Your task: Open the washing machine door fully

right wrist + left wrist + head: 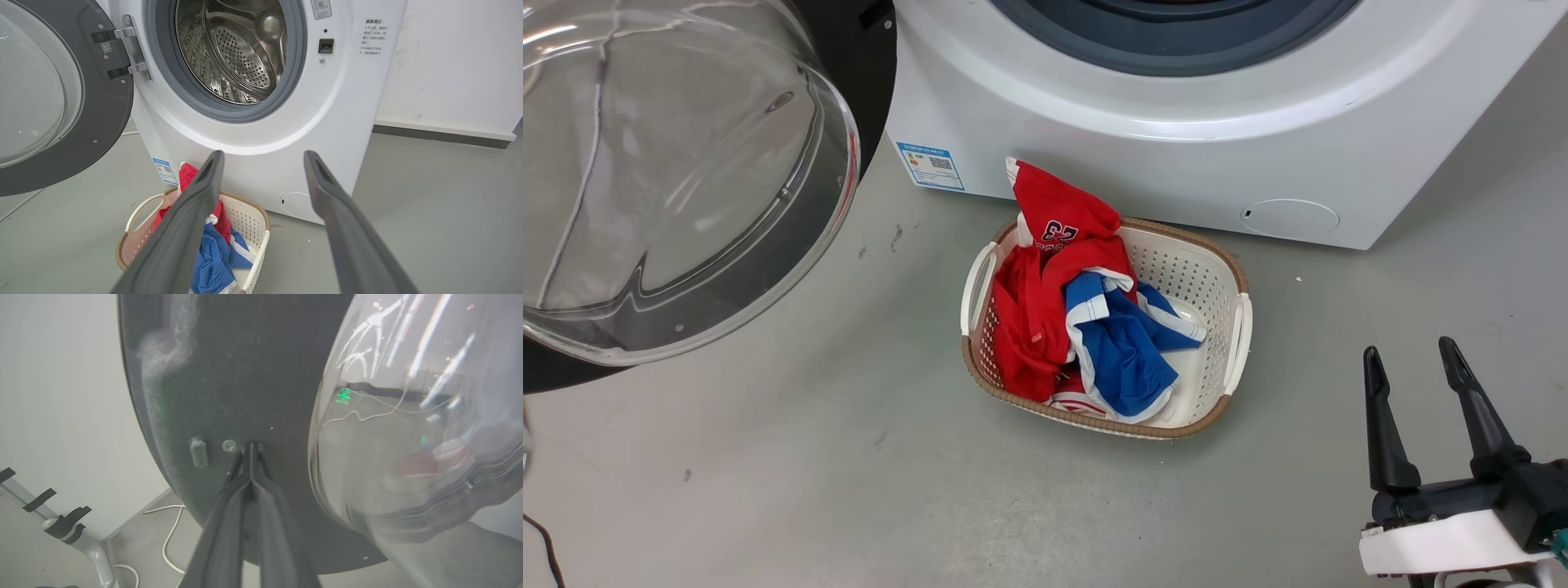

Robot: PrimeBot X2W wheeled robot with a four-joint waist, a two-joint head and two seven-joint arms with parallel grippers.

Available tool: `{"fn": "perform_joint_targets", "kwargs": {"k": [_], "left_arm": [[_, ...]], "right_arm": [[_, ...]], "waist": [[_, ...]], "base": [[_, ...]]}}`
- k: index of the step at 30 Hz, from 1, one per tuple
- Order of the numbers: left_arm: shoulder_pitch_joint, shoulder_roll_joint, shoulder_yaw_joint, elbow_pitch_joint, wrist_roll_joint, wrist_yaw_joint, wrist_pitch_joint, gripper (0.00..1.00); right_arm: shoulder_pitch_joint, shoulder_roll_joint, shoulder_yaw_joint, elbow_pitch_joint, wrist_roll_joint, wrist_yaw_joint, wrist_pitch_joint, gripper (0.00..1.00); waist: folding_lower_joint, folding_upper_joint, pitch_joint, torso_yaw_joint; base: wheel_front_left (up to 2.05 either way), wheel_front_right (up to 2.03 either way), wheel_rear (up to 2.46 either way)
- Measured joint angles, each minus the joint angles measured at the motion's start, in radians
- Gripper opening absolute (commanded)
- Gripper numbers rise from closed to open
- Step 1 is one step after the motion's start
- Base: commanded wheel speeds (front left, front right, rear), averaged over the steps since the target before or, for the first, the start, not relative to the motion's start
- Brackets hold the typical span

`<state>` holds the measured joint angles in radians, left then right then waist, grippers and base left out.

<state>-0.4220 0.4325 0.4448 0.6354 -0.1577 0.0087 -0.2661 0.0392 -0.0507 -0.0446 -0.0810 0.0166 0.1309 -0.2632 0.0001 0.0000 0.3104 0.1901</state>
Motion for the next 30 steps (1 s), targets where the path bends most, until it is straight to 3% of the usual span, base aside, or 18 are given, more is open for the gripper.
{"fn": "perform_joint_targets", "kwargs": {"k": [12, 22, 30], "left_arm": [[0.016, -0.007, 0.020, -0.031, 0.048, -0.028, 0.000, 0.00], [0.128, -0.087, 0.021, -0.283, 0.093, -0.056, 0.000, 0.00], [0.220, -0.174, -0.073, -0.520, 0.151, -0.074, 0.000, 0.00]], "right_arm": [[0.007, 0.000, 0.006, 0.021, 0.013, 0.000, 0.000, 1.00], [0.049, 0.000, 0.000, 0.034, 0.058, 0.000, 0.000, 1.00], [0.072, 0.000, 0.002, 0.032, 0.073, 0.000, 0.000, 1.00]], "waist": [[0.0000, 0.0000, -0.053, -0.007], [0.0000, 0.0000, -0.161, -0.002], [0.0000, 0.0000, -0.223, -0.018]], "base": [[0.00, 0.00, 0.00], [0.00, 0.00, 0.00], [0.00, 0.00, 0.00]]}}
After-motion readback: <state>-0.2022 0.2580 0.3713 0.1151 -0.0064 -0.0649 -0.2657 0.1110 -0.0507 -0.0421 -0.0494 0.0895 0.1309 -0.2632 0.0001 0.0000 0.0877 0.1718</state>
